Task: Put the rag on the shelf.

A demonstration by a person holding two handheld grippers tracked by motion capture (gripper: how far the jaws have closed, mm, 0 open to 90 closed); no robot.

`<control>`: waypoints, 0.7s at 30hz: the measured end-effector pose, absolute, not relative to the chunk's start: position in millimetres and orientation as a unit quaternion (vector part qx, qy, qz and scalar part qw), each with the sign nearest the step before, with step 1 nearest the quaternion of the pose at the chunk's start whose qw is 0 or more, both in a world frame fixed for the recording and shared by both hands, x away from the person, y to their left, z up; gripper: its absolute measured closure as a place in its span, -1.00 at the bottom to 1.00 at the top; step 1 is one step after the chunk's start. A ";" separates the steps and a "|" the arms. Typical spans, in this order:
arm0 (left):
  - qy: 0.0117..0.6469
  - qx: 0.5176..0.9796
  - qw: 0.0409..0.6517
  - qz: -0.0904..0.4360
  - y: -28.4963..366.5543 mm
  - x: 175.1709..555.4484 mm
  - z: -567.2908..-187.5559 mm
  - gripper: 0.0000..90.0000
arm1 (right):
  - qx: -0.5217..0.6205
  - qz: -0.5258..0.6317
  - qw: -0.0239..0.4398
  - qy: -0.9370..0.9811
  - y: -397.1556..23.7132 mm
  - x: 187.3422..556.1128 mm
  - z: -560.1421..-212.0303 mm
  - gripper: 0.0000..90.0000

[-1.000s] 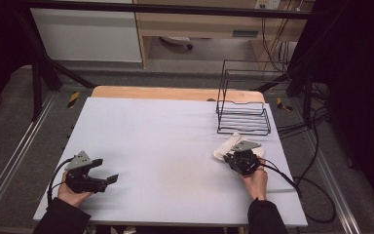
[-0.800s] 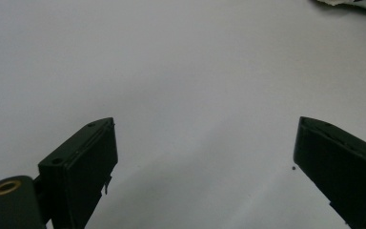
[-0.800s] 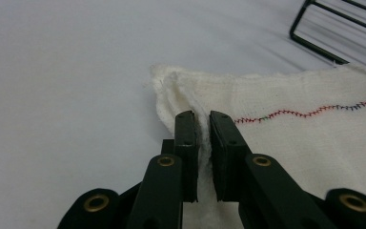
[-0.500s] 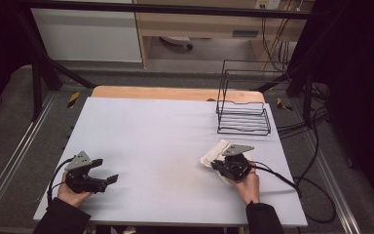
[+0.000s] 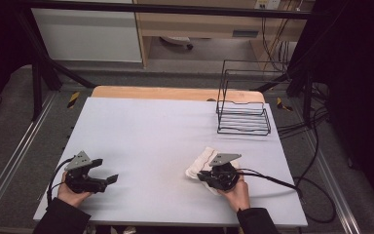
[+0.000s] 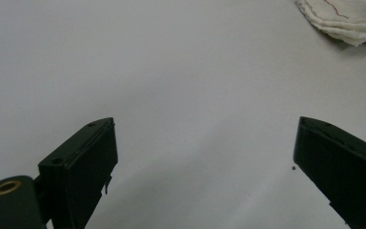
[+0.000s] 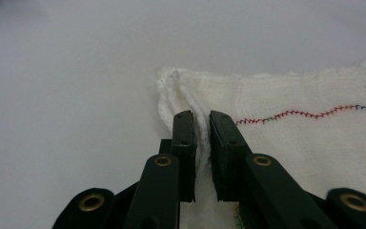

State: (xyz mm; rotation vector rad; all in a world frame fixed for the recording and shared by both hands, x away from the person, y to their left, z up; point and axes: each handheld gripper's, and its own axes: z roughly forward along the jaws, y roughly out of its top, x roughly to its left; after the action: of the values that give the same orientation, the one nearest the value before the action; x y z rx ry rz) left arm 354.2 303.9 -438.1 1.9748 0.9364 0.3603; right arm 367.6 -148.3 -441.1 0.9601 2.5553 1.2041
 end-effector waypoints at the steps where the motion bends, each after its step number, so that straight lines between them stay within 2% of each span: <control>1: 0.378 0.798 0.447 0.145 303.9 354.2 -438.1 -0.83 | 0.321 0.405 0.079 0.852 -148.5 367.9 -440.9 0.76; 7: 0.381 0.798 0.445 0.145 303.2 354.8 -438.5 -0.83 | 0.324 0.449 0.096 0.827 -157.5 367.4 -425.6 0.33; 11: 0.380 0.799 0.443 0.145 302.4 355.0 -438.6 -0.84 | 0.356 0.465 0.102 0.804 -176.3 372.0 -419.1 0.09; 13: 0.381 0.798 0.445 0.145 302.1 355.2 -438.5 -0.84 | 0.376 0.459 0.112 0.797 -186.7 375.3 -420.0 -0.10; 19: 0.384 0.798 0.441 0.145 301.0 356.2 -439.1 -0.84 | 0.417 0.450 0.136 0.778 -217.0 381.3 -425.0 -0.45; 21: 0.384 0.799 0.439 0.146 300.5 356.4 -439.4 -0.84 | 0.430 0.444 0.141 0.773 -226.5 382.9 -426.5 -0.49</control>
State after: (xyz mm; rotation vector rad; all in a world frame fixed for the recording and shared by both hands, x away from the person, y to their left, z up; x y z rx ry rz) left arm 356.4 300.5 -439.4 1.9859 0.9544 0.3630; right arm 382.9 -226.5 -426.5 1.2429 2.2328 1.2815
